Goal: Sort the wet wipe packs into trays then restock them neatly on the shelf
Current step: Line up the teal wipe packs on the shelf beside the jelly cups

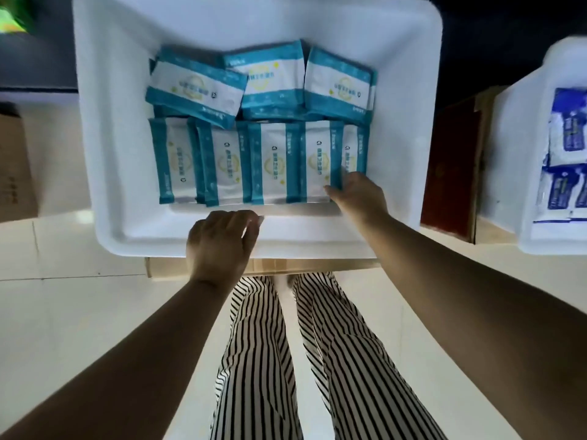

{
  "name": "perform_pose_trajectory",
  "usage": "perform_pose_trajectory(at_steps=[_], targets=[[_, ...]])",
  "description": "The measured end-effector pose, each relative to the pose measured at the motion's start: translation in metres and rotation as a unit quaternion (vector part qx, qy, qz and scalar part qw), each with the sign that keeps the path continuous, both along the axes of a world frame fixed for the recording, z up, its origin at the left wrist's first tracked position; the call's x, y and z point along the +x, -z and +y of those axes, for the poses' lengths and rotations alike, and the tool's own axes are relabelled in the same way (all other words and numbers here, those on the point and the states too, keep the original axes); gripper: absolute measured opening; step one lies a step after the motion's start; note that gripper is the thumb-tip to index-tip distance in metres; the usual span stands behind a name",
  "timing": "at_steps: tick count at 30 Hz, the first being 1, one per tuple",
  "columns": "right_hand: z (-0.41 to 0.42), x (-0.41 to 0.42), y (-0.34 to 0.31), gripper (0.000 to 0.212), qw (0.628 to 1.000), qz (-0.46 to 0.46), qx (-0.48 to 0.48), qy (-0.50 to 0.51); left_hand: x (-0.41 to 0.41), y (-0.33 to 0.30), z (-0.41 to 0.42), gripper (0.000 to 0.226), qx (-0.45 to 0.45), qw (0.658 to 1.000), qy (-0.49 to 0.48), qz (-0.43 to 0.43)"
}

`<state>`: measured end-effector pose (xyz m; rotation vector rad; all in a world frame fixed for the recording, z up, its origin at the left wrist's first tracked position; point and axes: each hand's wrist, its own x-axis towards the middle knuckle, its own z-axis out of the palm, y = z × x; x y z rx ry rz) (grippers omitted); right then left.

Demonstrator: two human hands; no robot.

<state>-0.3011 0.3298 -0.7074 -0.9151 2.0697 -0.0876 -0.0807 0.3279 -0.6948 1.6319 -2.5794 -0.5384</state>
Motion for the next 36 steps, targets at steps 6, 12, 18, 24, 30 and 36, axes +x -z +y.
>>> perform_pose_trajectory(at_steps=[6,12,18,24,30,36], targets=[[-0.013,0.016,0.019,0.028,0.973,-0.078,-0.001,0.215,0.001,0.006,0.003,0.056,-0.058,0.998,0.008,0.019],[-0.018,0.011,-0.002,0.026,0.949,-0.029,-0.069,0.305,-0.003,-0.004,-0.002,0.059,-0.006,1.0,0.002,0.028],[-0.002,-0.013,-0.048,0.02,0.923,-0.024,-0.191,0.333,-0.013,-0.019,-0.03,0.045,0.271,0.959,-0.081,0.023],[0.004,-0.025,-0.05,0.011,0.917,-0.051,-0.202,0.34,-0.068,0.007,-0.118,0.058,0.244,0.969,0.028,-0.003],[0.009,-0.024,-0.041,0.017,0.901,-0.077,-0.209,0.373,-0.096,0.036,-0.126,0.082,0.235,0.941,0.091,-0.228],[0.015,-0.024,-0.047,0.005,0.878,-0.128,-0.199,0.415,-0.082,0.019,-0.11,0.051,0.326,0.934,-0.029,-0.141]])
